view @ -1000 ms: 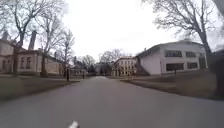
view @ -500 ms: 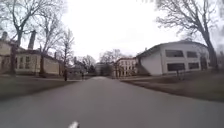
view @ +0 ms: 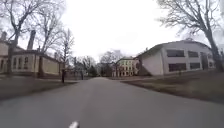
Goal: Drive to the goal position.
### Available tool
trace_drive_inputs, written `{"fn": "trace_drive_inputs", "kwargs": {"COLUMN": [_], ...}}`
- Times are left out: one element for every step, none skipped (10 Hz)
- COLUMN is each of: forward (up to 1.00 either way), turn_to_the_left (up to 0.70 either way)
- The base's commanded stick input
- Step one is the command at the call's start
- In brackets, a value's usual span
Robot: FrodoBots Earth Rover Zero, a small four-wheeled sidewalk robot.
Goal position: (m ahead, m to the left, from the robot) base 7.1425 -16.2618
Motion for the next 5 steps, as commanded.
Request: {"fn": "trace_drive_inputs", "kwargs": {"forward": [1.0, 1.0, 1.0, 1.0, 1.0], "turn_to_the_left": [0.0, 0.0, 0.0, 0.0, 0.0]}}
